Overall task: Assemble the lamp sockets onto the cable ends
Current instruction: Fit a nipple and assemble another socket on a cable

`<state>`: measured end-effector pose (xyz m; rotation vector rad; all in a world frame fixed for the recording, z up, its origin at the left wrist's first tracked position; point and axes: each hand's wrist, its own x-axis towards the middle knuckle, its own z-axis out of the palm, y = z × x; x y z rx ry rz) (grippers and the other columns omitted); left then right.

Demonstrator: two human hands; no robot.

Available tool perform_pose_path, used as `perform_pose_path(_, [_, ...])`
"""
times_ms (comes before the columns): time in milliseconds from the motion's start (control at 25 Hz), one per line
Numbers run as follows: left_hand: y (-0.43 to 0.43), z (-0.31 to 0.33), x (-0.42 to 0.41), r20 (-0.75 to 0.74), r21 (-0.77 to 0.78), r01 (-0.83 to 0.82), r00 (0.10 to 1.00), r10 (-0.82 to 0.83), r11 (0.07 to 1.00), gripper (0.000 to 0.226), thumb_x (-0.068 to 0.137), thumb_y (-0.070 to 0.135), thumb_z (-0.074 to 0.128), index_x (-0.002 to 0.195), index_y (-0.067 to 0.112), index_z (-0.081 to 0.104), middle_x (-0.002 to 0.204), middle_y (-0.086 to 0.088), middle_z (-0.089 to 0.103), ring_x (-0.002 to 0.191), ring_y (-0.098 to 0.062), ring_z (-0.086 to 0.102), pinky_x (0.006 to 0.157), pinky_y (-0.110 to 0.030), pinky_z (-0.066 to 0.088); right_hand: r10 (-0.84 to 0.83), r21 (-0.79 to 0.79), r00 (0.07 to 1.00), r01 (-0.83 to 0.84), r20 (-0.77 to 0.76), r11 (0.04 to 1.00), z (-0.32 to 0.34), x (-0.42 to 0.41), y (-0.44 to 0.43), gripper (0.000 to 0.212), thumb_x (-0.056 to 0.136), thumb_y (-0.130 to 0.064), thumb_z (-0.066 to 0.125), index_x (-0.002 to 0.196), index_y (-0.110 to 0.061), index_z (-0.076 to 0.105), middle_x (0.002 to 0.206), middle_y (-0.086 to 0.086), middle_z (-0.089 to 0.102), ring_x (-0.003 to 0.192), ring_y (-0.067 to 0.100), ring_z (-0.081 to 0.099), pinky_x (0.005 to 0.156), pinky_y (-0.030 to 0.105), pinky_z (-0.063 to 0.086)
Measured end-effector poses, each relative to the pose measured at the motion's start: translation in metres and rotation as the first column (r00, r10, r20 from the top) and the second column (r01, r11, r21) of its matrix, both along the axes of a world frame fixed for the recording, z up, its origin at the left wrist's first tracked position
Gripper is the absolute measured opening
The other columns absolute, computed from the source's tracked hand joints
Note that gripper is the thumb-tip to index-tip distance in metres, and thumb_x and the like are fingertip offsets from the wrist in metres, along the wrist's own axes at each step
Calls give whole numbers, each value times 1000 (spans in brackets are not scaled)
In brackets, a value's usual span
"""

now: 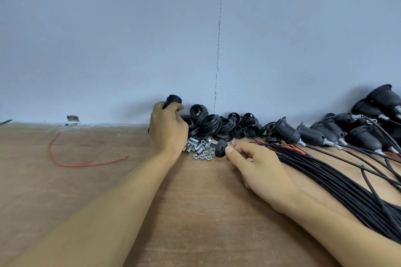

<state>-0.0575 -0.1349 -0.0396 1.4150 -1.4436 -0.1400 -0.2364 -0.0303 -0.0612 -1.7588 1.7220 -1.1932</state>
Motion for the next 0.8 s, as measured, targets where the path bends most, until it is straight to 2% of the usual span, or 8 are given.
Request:
perform_pose_path(120, [23,8,-9,-219,-103,41,974,-63,994,28,91,2,52,94,20,73,118,-4,62,101,-16,57,80,-15,37,12,16,998,-13,59,1000,-1,-1,-1,28,95,-50,57,73,-34,66,75,1,69,47,3,48,58,25,42])
perform_pose_path(240, [52,12,-23,-311,-77,165,933,-181,983,25,84,3,62,75,25,69,89,5,66,83,-11,60,78,-20,46,30,33,978,-38,208,999,0,-1,-1,31,95,-46,58,77,-23,67,75,4,69,41,13,48,47,23,40])
perform_pose_path(360, [77,-1,-33,-358,18,338,881,-310,941,23,81,7,74,74,26,63,86,1,69,79,-11,64,73,-24,48,15,22,935,-24,353,999,2,-2,0,31,97,-42,58,76,-20,67,73,1,69,39,16,46,36,20,33])
perform_pose_path(480, [88,-12,-33,-458,135,467,811,-363,874,38,78,13,78,82,36,47,99,-5,68,87,-22,63,72,-32,48,-3,23,905,-7,425,1000,4,-5,0,36,97,-42,58,72,-16,61,64,4,63,42,20,48,40,25,35])
perform_pose_path(600, [91,-17,-31,-502,174,579,748,-434,796,49,68,14,71,88,49,43,113,8,61,99,-21,64,77,-29,45,47,-7,833,-52,551,999,9,-8,5,33,96,-32,62,72,-10,61,63,5,61,48,22,51,44,30,41])
perform_pose_path(680, [93,-20,-30,-471,186,625,734,-489,758,52,62,15,63,96,50,45,112,14,59,99,-18,64,73,-26,46,83,-34,779,-80,621,996,13,-11,8,31,95,-26,63,68,-10,61,63,3,60,50,20,52,44,29,43])
perform_pose_path(800, [96,-20,-29,-390,184,633,749,-535,752,45,61,15,59,93,46,49,99,16,61,91,-9,61,69,-18,46,114,-63,731,-96,673,993,17,-16,9,31,93,-20,63,63,-14,63,67,2,57,54,17,52,43,29,43])
